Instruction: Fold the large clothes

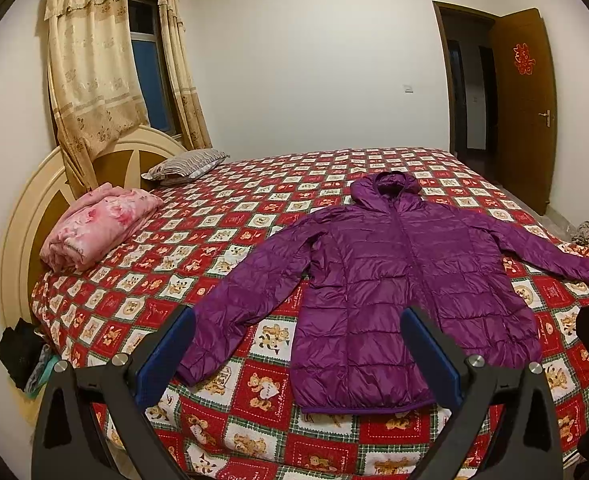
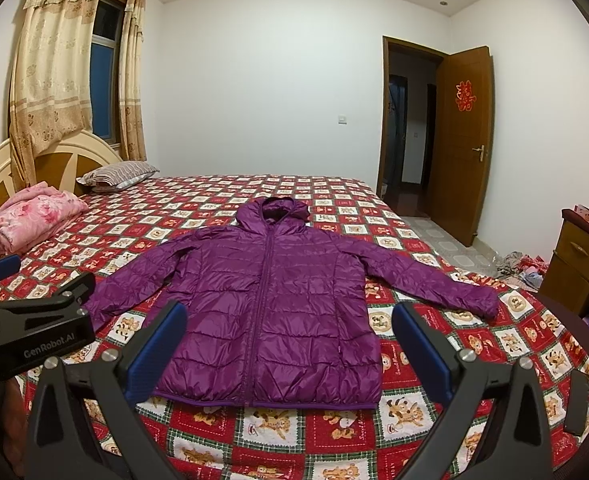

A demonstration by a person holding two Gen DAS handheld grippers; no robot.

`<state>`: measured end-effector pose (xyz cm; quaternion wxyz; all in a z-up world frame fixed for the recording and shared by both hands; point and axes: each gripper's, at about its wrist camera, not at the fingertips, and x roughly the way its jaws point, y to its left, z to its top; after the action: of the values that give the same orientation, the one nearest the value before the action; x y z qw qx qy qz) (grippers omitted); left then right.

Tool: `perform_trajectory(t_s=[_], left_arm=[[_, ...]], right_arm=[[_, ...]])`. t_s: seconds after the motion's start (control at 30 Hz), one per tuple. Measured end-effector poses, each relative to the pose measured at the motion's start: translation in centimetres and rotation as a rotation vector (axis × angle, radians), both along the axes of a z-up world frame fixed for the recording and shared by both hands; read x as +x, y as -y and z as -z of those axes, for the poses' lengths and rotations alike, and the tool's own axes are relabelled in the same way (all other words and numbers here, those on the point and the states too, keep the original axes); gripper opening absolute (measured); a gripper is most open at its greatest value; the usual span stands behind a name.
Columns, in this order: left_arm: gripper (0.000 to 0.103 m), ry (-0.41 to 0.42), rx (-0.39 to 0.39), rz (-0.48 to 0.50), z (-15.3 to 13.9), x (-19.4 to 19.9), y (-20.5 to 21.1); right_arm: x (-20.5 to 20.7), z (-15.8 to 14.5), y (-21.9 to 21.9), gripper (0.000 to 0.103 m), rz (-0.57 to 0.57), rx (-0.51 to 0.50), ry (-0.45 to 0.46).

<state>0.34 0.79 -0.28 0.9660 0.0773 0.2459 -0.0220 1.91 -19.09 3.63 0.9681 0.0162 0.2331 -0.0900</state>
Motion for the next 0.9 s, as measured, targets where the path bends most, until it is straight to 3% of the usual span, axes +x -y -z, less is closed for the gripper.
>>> perform_trajectory(t_s=[0.9], left_arm=[[0.102, 0.003, -0.002, -0.006, 0.54, 0.02, 0.05]], right_arm=[[0.17, 0.57, -0.53, 0.103, -0.002, 0.003, -0.006]])
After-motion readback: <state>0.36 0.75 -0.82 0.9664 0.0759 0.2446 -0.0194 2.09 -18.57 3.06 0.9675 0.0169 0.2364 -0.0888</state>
